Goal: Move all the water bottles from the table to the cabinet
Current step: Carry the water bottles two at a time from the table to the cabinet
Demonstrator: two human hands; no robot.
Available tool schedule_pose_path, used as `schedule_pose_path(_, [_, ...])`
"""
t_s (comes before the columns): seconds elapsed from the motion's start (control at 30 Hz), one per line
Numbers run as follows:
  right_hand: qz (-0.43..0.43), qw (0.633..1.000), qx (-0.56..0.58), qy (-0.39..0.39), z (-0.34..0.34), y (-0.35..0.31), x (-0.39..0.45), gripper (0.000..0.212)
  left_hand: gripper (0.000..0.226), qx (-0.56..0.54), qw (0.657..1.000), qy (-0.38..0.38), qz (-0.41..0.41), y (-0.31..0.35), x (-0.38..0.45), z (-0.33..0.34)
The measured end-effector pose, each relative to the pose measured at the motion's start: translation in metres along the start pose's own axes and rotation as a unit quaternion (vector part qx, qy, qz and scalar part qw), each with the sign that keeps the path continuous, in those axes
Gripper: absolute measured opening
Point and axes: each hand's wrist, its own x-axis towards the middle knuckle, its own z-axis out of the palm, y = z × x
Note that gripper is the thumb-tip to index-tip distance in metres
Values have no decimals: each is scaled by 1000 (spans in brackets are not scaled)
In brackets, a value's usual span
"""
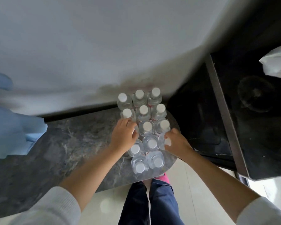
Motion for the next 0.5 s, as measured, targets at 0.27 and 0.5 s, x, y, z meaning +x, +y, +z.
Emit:
schedule_pose_path(0.27, [-22, 995, -101, -1, 1, -2, -4, 41, 30, -31, 988, -11, -150, -2, -31, -6])
schedule_pose_path(0.5, [-119, 954, -274, 30, -24, -30, -26, 38, 33, 0, 959, 21, -283, 6, -92, -33])
